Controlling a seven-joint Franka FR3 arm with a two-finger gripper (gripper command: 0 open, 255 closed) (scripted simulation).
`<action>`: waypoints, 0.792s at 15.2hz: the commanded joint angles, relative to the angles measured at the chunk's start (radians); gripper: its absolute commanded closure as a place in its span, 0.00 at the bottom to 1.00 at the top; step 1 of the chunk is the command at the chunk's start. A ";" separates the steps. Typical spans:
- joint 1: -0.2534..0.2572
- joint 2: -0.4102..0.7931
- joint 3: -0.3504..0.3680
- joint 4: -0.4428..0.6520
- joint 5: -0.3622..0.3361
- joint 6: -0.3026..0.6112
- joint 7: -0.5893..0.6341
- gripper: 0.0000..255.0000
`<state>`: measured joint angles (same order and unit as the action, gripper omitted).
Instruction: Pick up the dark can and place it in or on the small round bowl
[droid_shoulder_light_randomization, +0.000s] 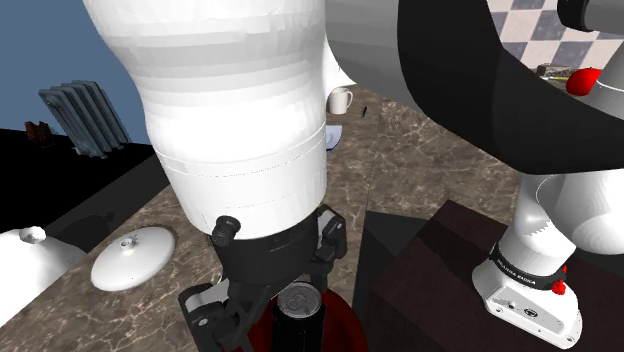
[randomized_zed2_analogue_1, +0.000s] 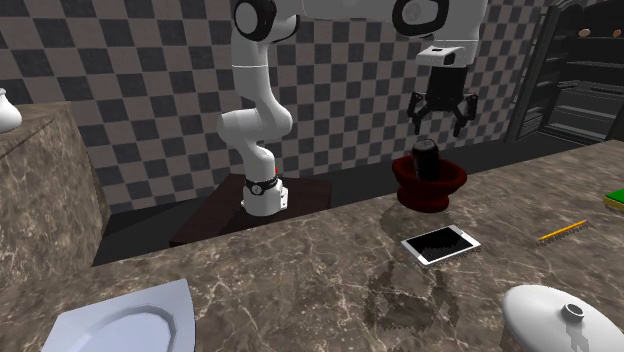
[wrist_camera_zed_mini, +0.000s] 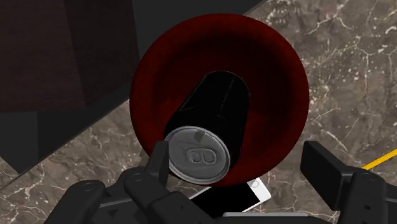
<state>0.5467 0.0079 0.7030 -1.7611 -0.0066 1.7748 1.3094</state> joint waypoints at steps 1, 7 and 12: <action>0.000 0.000 0.000 0.000 0.000 0.000 0.000 0.00; 0.004 0.015 0.003 0.142 -0.010 -0.131 0.007 0.00; 0.004 0.015 0.003 0.142 -0.010 -0.131 0.007 0.00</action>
<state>0.5504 0.0226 0.7062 -1.6204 -0.0161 1.6455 1.3160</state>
